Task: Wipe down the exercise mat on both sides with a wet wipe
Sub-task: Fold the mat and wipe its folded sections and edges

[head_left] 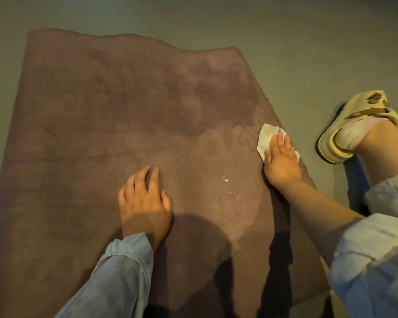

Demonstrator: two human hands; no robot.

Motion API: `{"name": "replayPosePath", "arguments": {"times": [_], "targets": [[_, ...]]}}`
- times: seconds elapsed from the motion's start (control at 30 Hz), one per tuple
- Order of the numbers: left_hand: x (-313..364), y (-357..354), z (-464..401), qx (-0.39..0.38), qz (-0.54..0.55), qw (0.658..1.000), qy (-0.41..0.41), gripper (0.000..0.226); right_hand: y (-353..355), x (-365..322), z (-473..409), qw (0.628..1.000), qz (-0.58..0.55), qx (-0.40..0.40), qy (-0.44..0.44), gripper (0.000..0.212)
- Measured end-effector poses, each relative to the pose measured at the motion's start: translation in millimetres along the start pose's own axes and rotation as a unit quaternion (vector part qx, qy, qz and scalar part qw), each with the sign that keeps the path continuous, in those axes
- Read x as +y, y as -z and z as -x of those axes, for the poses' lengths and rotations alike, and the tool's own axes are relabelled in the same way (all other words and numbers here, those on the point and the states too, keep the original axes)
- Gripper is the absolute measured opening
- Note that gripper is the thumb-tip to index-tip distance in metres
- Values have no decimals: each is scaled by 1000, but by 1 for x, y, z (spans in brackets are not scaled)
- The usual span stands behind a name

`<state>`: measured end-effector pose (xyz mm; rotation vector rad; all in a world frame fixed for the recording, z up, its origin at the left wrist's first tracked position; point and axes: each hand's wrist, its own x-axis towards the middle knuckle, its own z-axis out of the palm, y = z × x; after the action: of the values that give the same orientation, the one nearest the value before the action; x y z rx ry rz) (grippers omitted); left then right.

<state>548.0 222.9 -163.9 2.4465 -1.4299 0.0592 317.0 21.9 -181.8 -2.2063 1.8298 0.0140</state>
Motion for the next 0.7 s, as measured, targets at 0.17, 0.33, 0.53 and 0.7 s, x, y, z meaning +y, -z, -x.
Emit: {"name": "replayPosePath", "arguments": {"times": [0.17, 0.33, 0.53, 0.7], "targets": [[-2, -2, 0, 19, -11, 1000, -14, 49, -11, -39, 10, 994, -100, 34, 3, 47], [-4, -1, 0, -1, -11, 1000, -12, 49, -28, -126, 44, 979, -156, -35, 124, 44], [-5, 7, 1, -6, 98, 995, 10, 50, -39, -181, 113, 917, -334, -74, 204, 41], [-4, 15, 4, 44, 274, 956, 101, 57, -51, -172, 133, 929, -174, -100, 311, 48]]}}
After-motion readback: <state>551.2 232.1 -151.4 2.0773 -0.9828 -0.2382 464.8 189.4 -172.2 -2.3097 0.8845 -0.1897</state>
